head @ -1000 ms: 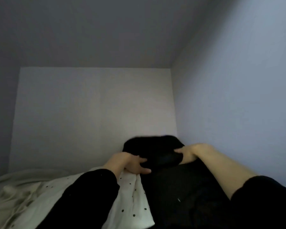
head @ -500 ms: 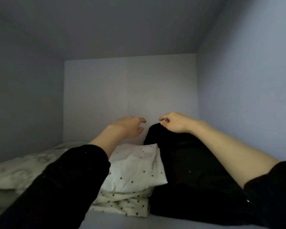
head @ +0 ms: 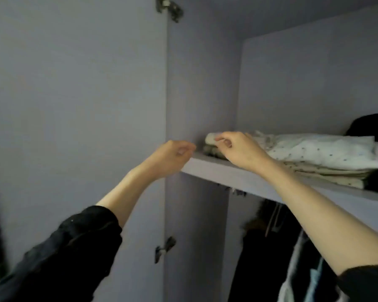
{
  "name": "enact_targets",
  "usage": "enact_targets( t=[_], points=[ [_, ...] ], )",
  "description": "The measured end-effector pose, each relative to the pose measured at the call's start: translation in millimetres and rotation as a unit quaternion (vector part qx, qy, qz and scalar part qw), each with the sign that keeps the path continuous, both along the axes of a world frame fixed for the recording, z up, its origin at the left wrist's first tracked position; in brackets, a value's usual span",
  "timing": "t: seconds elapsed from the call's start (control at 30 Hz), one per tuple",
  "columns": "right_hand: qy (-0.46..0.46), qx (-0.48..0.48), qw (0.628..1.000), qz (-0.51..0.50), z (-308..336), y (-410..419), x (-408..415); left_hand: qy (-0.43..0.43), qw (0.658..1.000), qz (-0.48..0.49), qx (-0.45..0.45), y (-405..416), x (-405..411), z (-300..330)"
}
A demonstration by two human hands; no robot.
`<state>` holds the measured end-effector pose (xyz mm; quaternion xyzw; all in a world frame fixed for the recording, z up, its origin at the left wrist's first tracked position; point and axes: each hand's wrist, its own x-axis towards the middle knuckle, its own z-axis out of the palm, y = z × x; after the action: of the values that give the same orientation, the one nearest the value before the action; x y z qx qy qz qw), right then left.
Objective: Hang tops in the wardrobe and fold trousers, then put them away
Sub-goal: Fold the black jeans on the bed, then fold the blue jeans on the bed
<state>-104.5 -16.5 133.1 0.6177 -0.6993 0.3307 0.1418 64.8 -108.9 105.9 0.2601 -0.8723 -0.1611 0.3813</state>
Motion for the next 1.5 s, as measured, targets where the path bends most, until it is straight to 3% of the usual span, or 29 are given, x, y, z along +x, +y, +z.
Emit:
enact_targets(
  t=[0.1,0.27,0.4,0.5,0.6,0.73,0.9,1.0,1.27,1.37,1.5],
  points=[
    [-0.069,0.032,0.995,0.063,-59,-12,83,-0.009,0.997,0.054,0.048,8,98,-48],
    [-0.105,0.177,0.965,0.163,-152,-17,227,-0.024,0.981,0.117,0.152,40,252,-132],
    [-0.054,0.277,0.916,0.283,-210,-17,348,-0.038,0.953,0.193,0.230,63,368,-181],
    [-0.033,0.299,0.876,0.377,-239,-26,432,-0.032,0.922,0.288,0.259,73,447,-209],
    [-0.028,0.316,0.839,0.442,-265,-51,514,-0.010,0.872,0.397,0.285,79,521,-243],
    [-0.025,0.362,0.797,0.483,-301,-87,596,-0.008,0.815,0.465,0.346,72,589,-286],
    [0.002,0.390,0.746,0.540,-321,-138,688,0.059,0.745,0.551,0.371,64,659,-312],
    [0.036,0.398,0.707,0.583,-327,-160,758,0.101,0.685,0.609,0.386,70,711,-325],
    [0.154,0.410,0.576,0.690,-359,-193,989,0.206,0.530,0.743,0.354,93,894,-371],
    [0.193,0.396,0.533,0.723,-368,-188,1092,0.240,0.488,0.766,0.343,102,969,-388],
    [0.239,0.381,0.448,0.773,-367,-168,1213,0.272,0.418,0.796,0.342,125,1043,-394]
  ],
)
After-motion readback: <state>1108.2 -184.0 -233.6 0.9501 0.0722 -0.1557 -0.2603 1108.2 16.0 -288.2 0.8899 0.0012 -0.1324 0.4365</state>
